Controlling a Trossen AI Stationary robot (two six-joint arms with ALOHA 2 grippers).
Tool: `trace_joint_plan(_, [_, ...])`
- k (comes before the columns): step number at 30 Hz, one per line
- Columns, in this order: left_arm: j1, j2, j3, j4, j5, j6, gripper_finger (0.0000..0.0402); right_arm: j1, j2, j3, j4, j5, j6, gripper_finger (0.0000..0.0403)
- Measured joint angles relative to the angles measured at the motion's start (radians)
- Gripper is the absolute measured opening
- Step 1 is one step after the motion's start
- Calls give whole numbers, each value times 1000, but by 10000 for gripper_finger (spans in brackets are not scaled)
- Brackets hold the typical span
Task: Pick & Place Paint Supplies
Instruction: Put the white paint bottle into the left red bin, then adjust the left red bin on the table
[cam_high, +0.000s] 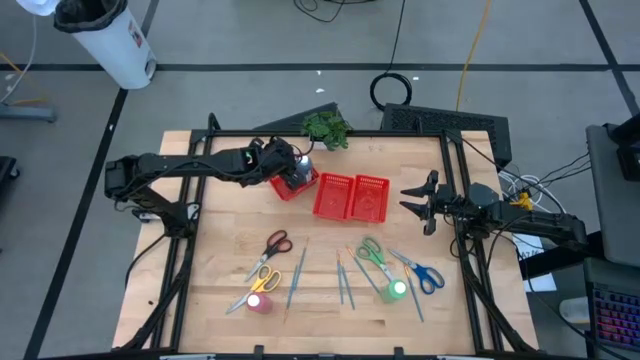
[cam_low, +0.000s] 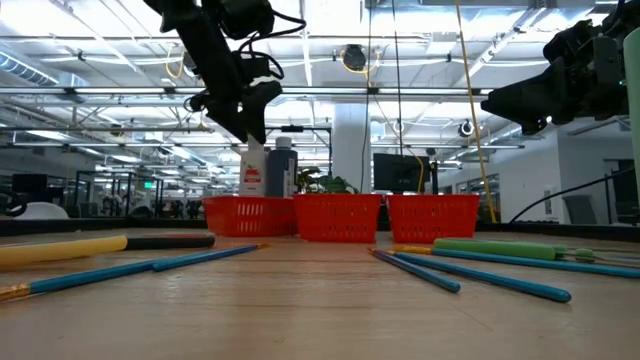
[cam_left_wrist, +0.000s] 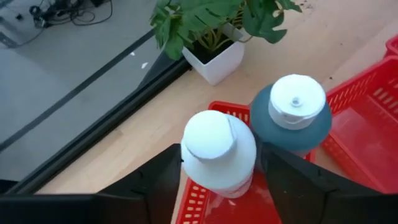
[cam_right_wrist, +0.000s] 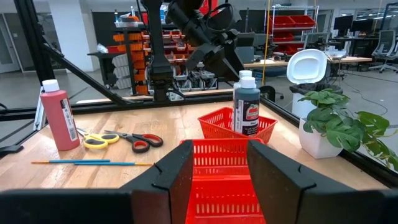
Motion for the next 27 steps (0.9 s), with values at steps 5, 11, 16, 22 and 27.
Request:
trace_joint_plan(5, [0,-12,19,-31,15,67,274,0,0,0,0,0,0,142])
trace_joint_plan(11, [0,-82,30,-89,19,68,298,0,0,0,0,0,0,142])
trace_joint_plan(16, [0,-146,21,-217,19,7,289,0,0,0,0,0,0,142])
trace_joint_plan(22, [20,-141,-103,-203,42,-41,276,0,0,0,0,0,0,142])
trace_joint_plan(27, [74,-130,-244,-54,156,-37,274,0,0,0,0,0,0,142])
